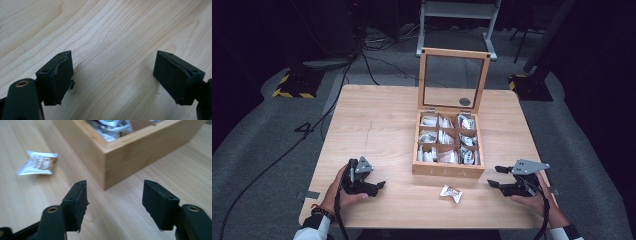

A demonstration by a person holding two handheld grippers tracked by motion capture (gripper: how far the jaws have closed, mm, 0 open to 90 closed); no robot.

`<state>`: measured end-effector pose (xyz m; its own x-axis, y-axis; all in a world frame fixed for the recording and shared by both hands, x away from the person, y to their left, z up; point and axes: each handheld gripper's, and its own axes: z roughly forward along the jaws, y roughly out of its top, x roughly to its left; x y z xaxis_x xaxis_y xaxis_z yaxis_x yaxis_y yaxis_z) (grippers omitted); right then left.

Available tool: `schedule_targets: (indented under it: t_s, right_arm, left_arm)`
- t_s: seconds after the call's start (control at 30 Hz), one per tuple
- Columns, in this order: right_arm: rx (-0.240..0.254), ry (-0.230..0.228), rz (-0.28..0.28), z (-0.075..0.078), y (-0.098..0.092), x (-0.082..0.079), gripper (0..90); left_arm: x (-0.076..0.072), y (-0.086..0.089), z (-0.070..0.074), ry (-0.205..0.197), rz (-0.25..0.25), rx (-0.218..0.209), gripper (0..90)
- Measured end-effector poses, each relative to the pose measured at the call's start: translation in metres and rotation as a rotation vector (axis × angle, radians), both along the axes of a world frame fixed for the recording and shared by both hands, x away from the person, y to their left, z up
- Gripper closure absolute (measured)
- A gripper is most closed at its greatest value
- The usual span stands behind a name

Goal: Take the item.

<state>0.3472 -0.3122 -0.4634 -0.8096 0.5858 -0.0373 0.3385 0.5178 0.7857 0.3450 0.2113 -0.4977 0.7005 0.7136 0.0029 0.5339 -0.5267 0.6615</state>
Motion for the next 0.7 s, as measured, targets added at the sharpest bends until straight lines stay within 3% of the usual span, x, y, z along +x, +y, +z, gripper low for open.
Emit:
schedule_targets:
  t_s: [0.07,0.17,0.27,0.4,0.7]
  right_arm:
    - [-0.006,-0.007,-0.029,0.000,-0.002,0.004,34.3]
    - [-0.013,-0.010,-0.071,0.000,-0.005,0.010,32.2]
    - [0.015,-0.003,-0.105,0.001,-0.010,0.017,32.1]
    - [0.029,-0.014,-0.135,0.006,-0.011,0.023,32.2]
    - [0.021,-0.036,-0.132,0.019,-0.005,0.037,32.2]
  left_arm:
    - [0.005,0.001,0.004,0.003,-0.010,-0.014,17.1]
    - [0.012,0.003,0.010,-0.007,0.014,-0.054,16.9]
    - [0.017,0.005,0.014,-0.002,0.007,-0.086,17.5]
    - [0.021,0.005,0.017,-0.016,0.005,-0.091,17.5]
    - [0.035,-0.006,0.034,-0.041,-0.013,-0.109,17.5]
